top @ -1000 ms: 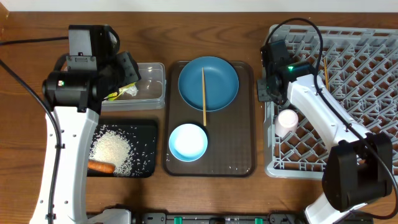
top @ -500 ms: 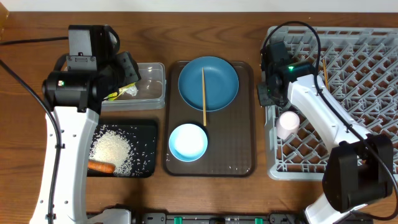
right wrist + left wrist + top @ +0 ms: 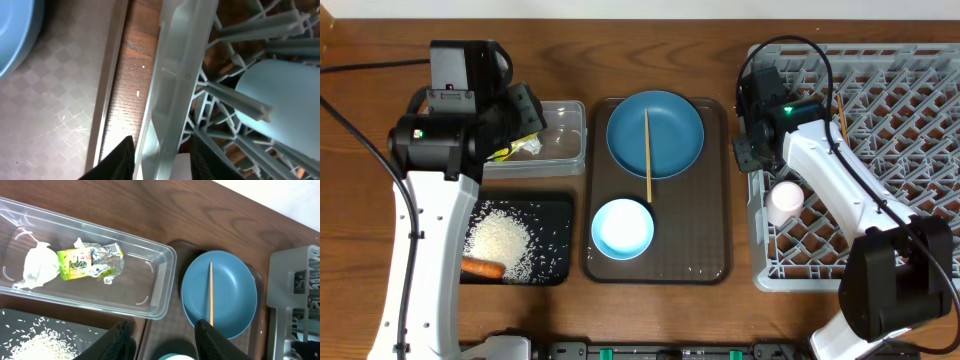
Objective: Sort waste into correct bins and load items into the dishwasher rack
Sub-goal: 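Raise the right gripper and move it left toward the teal plate, then lower the right gripper and close it on the second chopstick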
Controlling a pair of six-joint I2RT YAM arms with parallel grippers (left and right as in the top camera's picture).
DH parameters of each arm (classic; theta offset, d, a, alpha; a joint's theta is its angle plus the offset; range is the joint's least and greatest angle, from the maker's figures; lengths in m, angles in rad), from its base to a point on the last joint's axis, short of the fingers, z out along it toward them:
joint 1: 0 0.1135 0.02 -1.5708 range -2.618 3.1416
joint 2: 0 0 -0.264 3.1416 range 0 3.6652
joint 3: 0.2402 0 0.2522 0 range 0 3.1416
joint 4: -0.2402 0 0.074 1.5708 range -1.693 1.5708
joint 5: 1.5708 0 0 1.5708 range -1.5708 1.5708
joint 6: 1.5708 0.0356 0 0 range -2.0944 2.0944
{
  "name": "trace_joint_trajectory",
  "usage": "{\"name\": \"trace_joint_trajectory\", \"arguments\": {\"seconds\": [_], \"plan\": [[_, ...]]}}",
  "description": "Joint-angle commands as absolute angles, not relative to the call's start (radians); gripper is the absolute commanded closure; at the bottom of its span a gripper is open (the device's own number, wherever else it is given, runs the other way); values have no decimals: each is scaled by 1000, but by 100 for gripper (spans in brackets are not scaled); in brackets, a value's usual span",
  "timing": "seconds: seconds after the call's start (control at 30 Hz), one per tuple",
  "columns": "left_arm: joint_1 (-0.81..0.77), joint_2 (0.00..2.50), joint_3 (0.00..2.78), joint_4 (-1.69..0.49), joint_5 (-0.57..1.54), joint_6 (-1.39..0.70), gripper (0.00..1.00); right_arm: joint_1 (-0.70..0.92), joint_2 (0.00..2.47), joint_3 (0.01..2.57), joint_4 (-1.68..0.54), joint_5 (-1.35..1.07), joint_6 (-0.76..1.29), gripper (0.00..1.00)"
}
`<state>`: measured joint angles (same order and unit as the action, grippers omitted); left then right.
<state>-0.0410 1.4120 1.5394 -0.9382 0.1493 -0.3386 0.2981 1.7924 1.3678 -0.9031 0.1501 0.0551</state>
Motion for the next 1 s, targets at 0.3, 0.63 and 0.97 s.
{"name": "trace_joint_trajectory", "arguments": {"seconds": [0.3,0.63,0.97], "plan": [[-40,1414,1553,-941,129,-322,54,303,1785,1735,-1082,-26,37,50],[-29,1414,1553,-942,2,-321,8,369,1786,1674,-832,-565,241,1],[-28,1414,1553,-942,3,-321,10,482,1786,1508,-670,-484,511,46]]}}
